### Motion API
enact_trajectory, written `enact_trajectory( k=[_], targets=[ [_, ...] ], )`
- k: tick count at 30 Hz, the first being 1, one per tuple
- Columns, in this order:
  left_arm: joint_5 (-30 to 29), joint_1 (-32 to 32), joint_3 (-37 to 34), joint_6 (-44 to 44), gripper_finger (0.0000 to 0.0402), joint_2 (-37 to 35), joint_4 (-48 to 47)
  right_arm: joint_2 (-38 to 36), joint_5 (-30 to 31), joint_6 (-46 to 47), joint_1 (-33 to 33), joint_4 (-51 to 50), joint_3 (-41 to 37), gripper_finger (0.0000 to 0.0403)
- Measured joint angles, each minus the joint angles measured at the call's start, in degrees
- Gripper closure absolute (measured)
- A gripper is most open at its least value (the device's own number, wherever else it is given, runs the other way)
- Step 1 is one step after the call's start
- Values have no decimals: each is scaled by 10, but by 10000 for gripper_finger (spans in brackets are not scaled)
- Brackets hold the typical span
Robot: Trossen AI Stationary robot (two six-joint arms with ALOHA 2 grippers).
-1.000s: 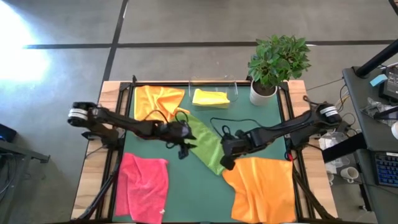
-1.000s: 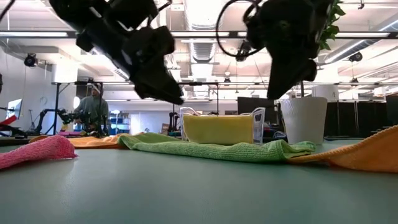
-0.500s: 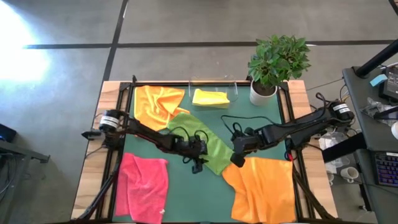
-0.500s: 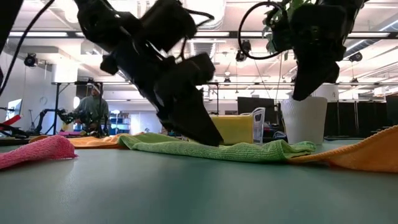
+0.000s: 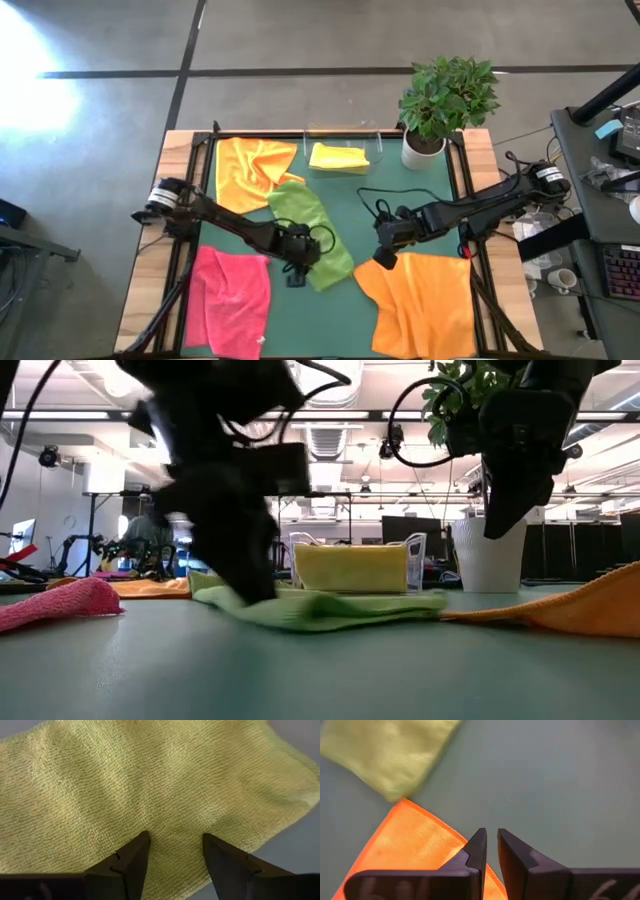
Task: Fold microfiber towels
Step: Fold the green towel
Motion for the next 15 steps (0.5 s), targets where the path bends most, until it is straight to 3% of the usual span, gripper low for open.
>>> enact_trajectory(
  k=[7,11,15],
  targets=[
    [16,-26,-7,27,228,-73,-116,2,-1,-27,0,24,0,365],
    [12,-41,-7,27,228,-126,-117,1,-7,-70,0,69,0,365],
    [9,-59,-8,27,228,-153,-118,1,-51,-124,0,122,0,364]
  ],
)
